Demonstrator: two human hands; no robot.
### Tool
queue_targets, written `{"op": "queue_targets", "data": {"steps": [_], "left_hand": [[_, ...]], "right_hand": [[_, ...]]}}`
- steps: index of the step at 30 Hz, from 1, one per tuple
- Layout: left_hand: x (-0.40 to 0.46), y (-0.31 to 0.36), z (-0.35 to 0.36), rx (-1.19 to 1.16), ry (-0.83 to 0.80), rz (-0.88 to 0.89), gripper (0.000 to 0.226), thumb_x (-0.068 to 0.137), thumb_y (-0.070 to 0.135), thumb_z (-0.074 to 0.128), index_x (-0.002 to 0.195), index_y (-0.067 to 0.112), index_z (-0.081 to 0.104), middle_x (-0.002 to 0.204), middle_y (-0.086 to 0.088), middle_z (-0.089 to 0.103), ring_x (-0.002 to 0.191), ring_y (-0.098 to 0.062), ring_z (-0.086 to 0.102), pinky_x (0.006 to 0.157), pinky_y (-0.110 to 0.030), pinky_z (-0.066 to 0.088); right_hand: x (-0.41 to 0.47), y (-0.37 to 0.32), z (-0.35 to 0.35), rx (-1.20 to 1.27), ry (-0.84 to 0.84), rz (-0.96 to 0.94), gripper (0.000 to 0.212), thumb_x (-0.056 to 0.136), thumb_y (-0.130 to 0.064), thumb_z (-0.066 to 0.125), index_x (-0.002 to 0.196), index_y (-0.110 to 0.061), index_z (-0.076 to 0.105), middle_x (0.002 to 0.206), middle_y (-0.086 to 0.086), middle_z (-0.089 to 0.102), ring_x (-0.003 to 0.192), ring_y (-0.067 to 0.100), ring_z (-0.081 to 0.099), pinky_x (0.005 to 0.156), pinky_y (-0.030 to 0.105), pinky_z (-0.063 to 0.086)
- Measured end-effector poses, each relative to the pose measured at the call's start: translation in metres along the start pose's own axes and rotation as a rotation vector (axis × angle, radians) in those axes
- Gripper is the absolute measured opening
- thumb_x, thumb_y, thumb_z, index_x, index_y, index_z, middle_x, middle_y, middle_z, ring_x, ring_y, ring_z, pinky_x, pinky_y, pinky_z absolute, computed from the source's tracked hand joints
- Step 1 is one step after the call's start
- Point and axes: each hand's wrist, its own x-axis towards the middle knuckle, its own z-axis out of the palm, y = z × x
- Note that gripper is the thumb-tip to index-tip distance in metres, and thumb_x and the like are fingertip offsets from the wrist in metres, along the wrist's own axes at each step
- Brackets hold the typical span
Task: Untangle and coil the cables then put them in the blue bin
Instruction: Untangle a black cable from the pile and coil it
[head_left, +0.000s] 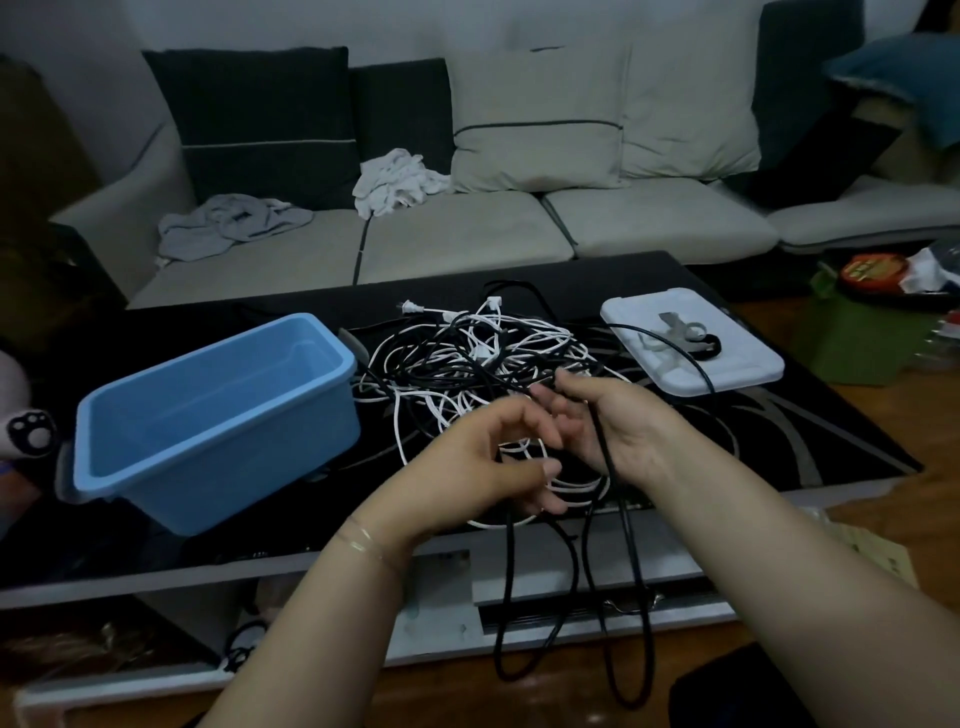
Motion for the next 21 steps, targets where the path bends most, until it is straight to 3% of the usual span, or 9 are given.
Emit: {"op": "queue_targets", "data": {"steps": [4,9,10,11,12,13,15,18,21], "left_hand": [[0.005,-0.006,-0.010,0.101,0.369,0.020,0.027,0.087,0.004,0.068,0.097,0.025,0.056,0.115,0.002,0.061,0.041,-0.004,0.049,0.039,-0.018,0.039],[0.001,-0.011,-0.048,0.274,0.677,-0.180,0.046,0.091,0.045,0.058,0.132,0.028,0.046,0.122,0.003,0.061,0.084,-0.008,0.056,0.064,-0.029,0.050],[-0.001,-0.011,-0.055,0.306,0.662,-0.234,0.048,0.093,0.053,0.050,0.130,0.023,0.051,0.117,-0.008,0.066,0.088,-0.015,0.065,0.066,-0.032,0.053],[-0.003,-0.011,-0.059,0.288,0.606,-0.253,0.051,0.095,0.057,0.041,0.123,0.018,0.057,0.106,-0.015,0.068,0.100,-0.013,0.038,0.059,-0.030,0.052],[-0.005,-0.010,-0.062,0.224,0.527,-0.233,0.055,0.097,0.059,0.033,0.116,0.016,0.062,0.093,-0.016,0.072,0.051,-0.007,0.024,0.045,-0.023,0.044],[-0.007,-0.010,-0.063,0.157,0.446,-0.198,0.058,0.097,0.059,0.030,0.109,0.014,0.066,0.084,-0.012,0.074,0.036,-0.008,0.038,0.036,-0.018,0.032],[-0.013,-0.006,-0.066,0.117,0.317,-0.138,0.054,0.093,0.056,0.037,0.100,0.014,0.070,0.067,-0.007,0.070,0.034,-0.008,0.027,0.035,-0.016,0.020],[-0.021,-0.005,-0.070,0.193,0.067,-0.139,0.032,0.085,0.043,0.055,0.090,0.017,0.073,0.053,-0.006,0.061,0.035,-0.007,0.031,0.037,-0.015,0.023],[-0.028,-0.004,-0.073,0.298,-0.222,-0.274,0.019,0.085,0.033,0.065,0.090,0.016,0.070,0.060,-0.009,0.068,0.039,-0.008,0.047,0.043,-0.016,0.035]], "right_hand": [[-0.001,-0.010,-0.005,0.022,0.003,-0.286,0.023,0.103,-0.027,0.040,0.099,-0.012,0.057,0.057,-0.002,0.050,0.034,0.003,0.031,0.033,0.015,0.025],[-0.012,-0.030,-0.019,-0.493,0.088,-0.679,0.049,0.101,-0.038,0.039,0.067,-0.011,0.061,0.042,0.002,0.045,0.034,0.012,0.035,0.036,0.019,0.026],[-0.016,-0.033,-0.020,-0.550,0.019,-0.660,0.050,0.100,-0.033,0.041,0.058,-0.013,0.060,0.040,0.003,0.046,0.033,0.013,0.036,0.036,0.019,0.027],[-0.019,-0.034,-0.022,-0.602,-0.095,-0.590,0.050,0.098,-0.028,0.043,0.052,-0.016,0.060,0.040,0.004,0.049,0.033,0.013,0.040,0.036,0.019,0.029],[-0.021,-0.033,-0.023,-0.651,-0.233,-0.473,0.048,0.095,-0.026,0.046,0.051,-0.016,0.061,0.043,0.006,0.053,0.034,0.014,0.045,0.036,0.018,0.033],[-0.024,-0.031,-0.025,-0.722,-0.356,-0.333,0.044,0.093,-0.031,0.049,0.054,-0.016,0.064,0.049,0.010,0.060,0.037,0.015,0.052,0.037,0.018,0.038],[-0.027,-0.028,-0.030,-0.948,-0.448,-0.098,0.050,0.087,-0.056,0.050,0.071,-0.012,0.069,0.067,0.017,0.069,0.051,0.021,0.064,0.045,0.021,0.048],[-0.022,-0.028,-0.042,-1.143,-0.278,0.110,0.094,0.061,-0.088,0.038,0.097,-0.006,0.068,0.084,0.019,0.073,0.067,0.026,0.072,0.050,0.022,0.052],[-0.008,-0.033,-0.053,-1.176,-0.049,0.104,0.104,0.059,-0.094,0.023,0.104,-0.010,0.063,0.082,0.014,0.074,0.068,0.024,0.072,0.053,0.024,0.050]]}}
